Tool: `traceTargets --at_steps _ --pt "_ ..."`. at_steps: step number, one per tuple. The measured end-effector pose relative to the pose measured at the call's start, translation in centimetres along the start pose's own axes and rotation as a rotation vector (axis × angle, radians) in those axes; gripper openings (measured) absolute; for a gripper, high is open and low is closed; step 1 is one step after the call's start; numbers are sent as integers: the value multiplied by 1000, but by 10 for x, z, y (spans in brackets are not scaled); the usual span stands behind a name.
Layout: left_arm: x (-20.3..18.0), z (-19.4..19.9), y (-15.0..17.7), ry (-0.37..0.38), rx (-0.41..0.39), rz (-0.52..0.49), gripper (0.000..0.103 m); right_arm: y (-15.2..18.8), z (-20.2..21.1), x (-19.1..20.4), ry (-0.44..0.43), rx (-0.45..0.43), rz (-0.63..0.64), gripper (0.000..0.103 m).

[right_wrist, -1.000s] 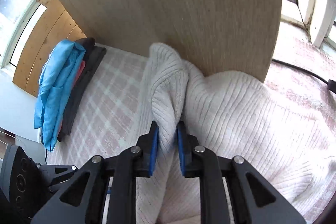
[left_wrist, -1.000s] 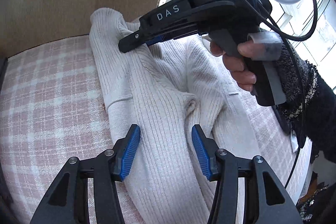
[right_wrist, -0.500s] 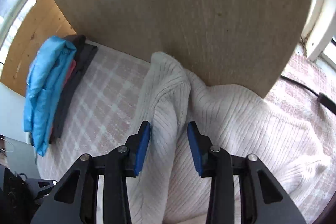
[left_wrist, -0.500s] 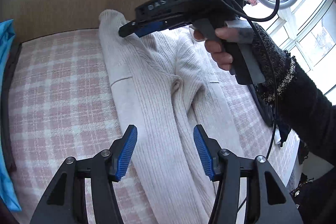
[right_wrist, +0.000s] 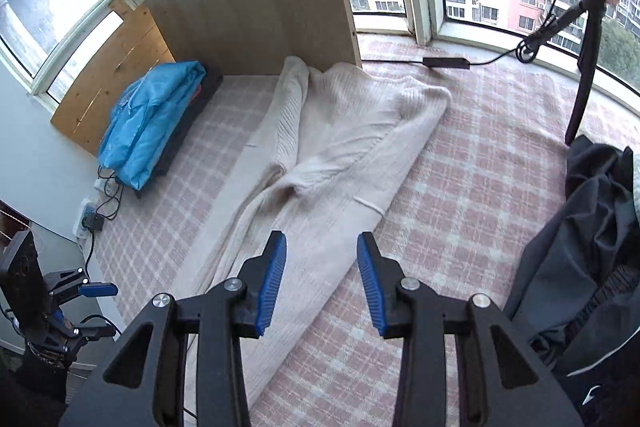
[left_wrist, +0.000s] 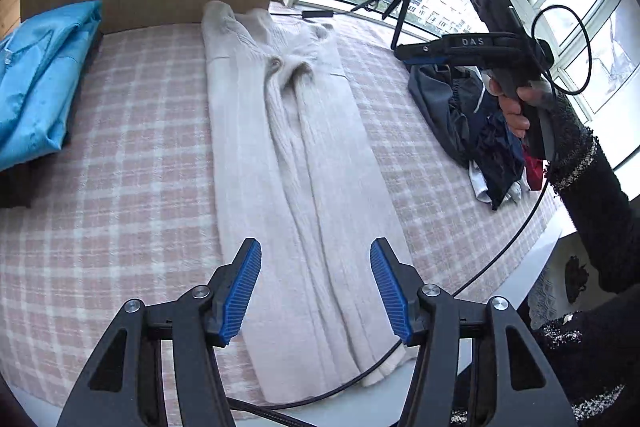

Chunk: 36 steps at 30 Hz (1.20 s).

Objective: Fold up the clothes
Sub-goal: 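Release the collar and move both tools to the cardigan hem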

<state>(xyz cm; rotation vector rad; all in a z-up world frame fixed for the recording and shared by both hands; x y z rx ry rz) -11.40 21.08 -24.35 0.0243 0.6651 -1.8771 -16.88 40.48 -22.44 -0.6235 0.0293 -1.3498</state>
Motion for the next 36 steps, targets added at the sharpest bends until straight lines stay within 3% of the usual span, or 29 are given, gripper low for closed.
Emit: traceTargets --at_steps 3,7,12,17,21,24,28,32,36 --pt "-21 -29 16 -95 42 -41 55 8 -16 -6 -17 13 16 37" --pt "-23 -42 34 -186 37 80 54 -2 -36 2 -72 23 104 37" --pt "-22 -49 44 -326 29 142 54 -18 -76 32 -75 132 281 37" --pt "-18 -59 44 -350 28 174 54 -17 -112 49 -75 255 362 37" --pt "-16 -57 46 -343 11 200 53 -26 -100 57 -118 192 454 37" --pt "-17 -55 47 -356 30 193 48 -38 -89 49 -117 145 636 42" --pt "-16 -51 47 -349 44 214 42 -52 -102 32 -70 236 800 47" --pt "-17 -52 43 -343 47 249 42 -38 -110 46 -120 318 926 48" --pt "-18 -48 46 -350 53 264 35 -32 -105 51 -189 343 760 49"
Point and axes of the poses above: each gripper's, at about its wrist camera, not at the fingertips, and z roughly against the way its jaws point, x to its left, y to its underside, the point moved 5 cm from there along -z, roughly the way its jaws point, and after that the axes turned 2 degrees about -y, right-handed, at the moved point
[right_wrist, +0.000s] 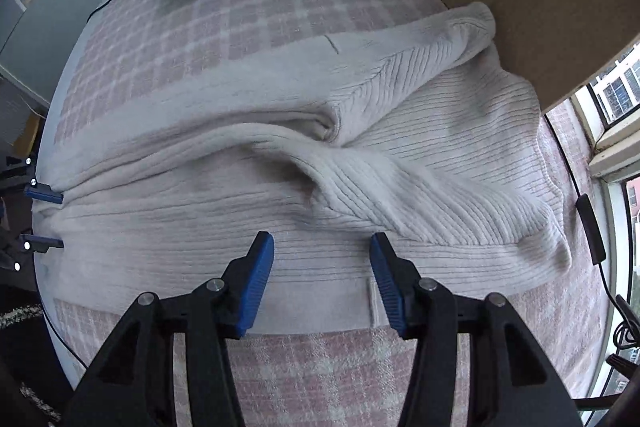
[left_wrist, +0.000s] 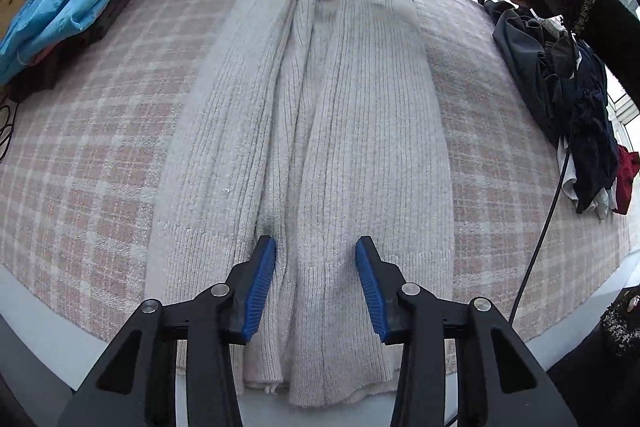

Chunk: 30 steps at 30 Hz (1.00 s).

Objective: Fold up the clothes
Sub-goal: 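Release the collar and move both tools to the cardigan hem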

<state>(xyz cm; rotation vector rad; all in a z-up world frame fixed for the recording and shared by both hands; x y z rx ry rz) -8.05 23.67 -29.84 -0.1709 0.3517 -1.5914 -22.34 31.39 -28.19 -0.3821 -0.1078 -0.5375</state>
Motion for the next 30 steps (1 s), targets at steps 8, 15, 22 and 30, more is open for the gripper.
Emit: traceTargets --at_steps 8,15,22,30 --pt "4 32 31 54 -4 91 23 32 4 67 -70 -56 -54 49" --pt "8 56 55 48 -25 121 24 96 -1 130 -170 -59 -171 49" --pt "-23 26 36 8 -12 -42 34 119 -12 103 -152 -133 -542 49" --pt "-30 20 31 91 -19 -88 10 111 -27 101 -207 -163 -544 7"
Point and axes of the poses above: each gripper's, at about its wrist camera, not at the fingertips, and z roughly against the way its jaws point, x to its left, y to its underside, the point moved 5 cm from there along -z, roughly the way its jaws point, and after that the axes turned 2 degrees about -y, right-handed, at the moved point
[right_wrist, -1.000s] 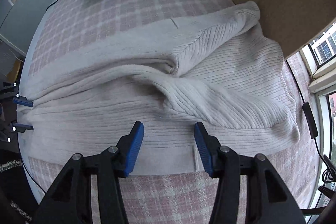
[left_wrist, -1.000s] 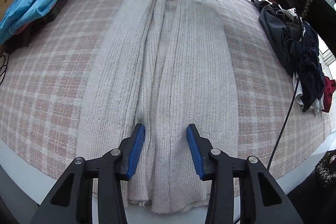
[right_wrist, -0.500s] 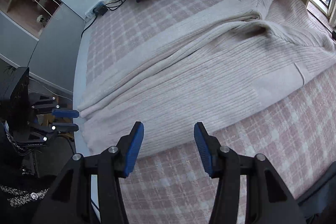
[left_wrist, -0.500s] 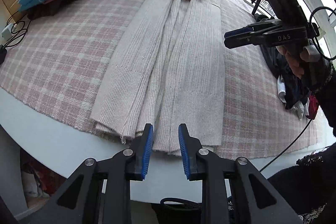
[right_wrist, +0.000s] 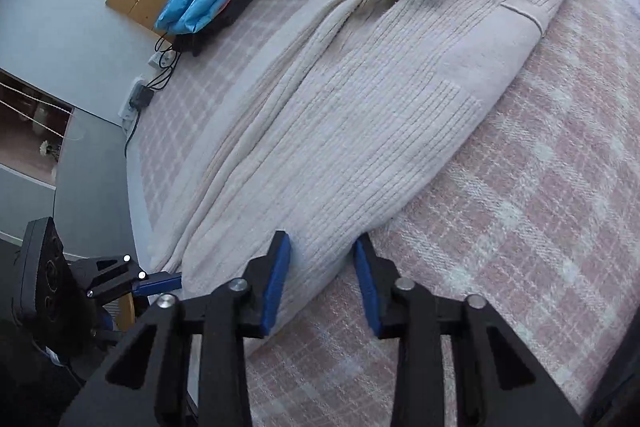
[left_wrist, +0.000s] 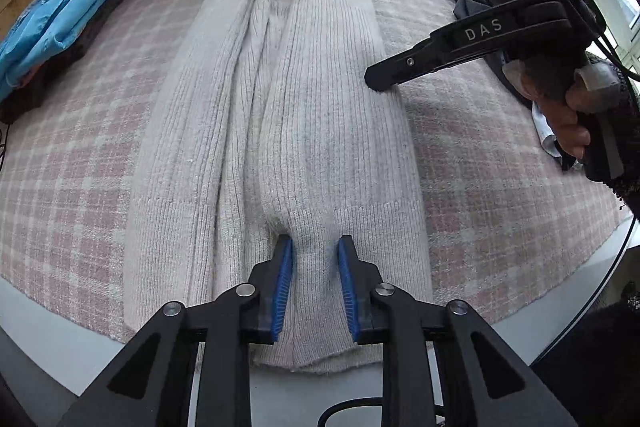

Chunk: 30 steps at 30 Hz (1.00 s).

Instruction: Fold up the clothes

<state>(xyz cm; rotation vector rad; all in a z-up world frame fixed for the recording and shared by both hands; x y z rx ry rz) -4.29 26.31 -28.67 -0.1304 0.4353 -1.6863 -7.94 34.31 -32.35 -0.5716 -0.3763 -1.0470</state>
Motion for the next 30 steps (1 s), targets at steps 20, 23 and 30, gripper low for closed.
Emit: traceTargets --at_steps 20,23,30 --pt "-7 7 -3 -44 11 30 41 -80 15 35 116 31 330 30" --pt "-12 0 -3 -14 8 23 34 -83 -7 49 132 123 410 30" --pt "-44 18 -8 62 -85 -31 12 -46 -13 56 37 260 216 30"
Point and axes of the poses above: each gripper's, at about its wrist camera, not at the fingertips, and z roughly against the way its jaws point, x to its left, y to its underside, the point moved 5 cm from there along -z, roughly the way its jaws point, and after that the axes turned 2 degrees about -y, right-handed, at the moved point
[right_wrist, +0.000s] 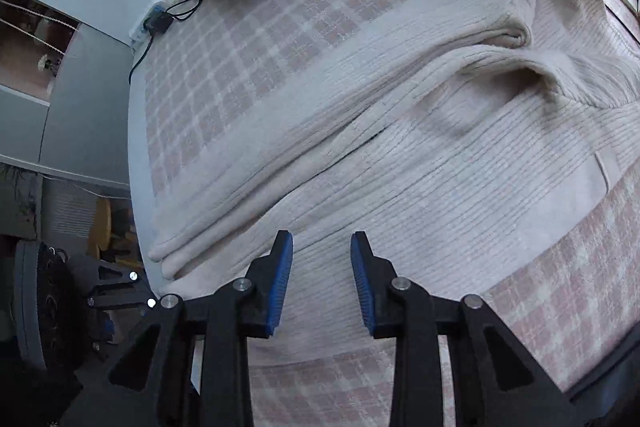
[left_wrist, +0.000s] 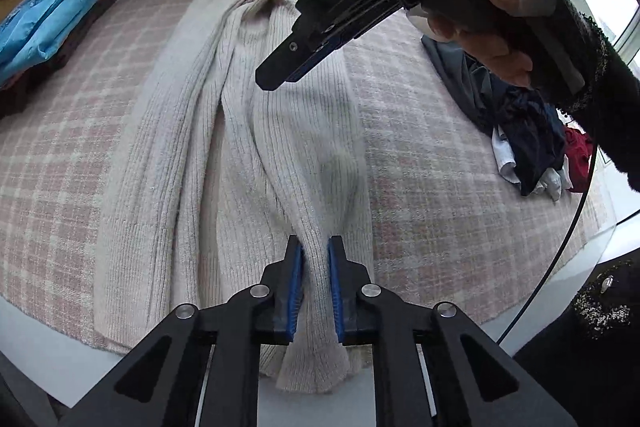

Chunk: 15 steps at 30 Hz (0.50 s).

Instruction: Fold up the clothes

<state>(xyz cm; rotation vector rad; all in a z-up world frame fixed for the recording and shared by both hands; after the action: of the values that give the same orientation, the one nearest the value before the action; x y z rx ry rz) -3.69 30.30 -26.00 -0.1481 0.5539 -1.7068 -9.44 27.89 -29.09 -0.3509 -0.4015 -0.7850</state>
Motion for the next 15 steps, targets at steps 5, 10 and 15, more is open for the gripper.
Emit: traceTargets --at_steps 5,10,15 --pt "-12 4 -2 -65 -13 -54 12 32 -9 23 -99 58 -90 30" --pt "-20 8 0 -37 -28 -76 12 45 -23 27 -131 46 -89 29" --pt "-14 8 5 -80 -3 -59 30 51 -19 12 -162 -49 -120 7"
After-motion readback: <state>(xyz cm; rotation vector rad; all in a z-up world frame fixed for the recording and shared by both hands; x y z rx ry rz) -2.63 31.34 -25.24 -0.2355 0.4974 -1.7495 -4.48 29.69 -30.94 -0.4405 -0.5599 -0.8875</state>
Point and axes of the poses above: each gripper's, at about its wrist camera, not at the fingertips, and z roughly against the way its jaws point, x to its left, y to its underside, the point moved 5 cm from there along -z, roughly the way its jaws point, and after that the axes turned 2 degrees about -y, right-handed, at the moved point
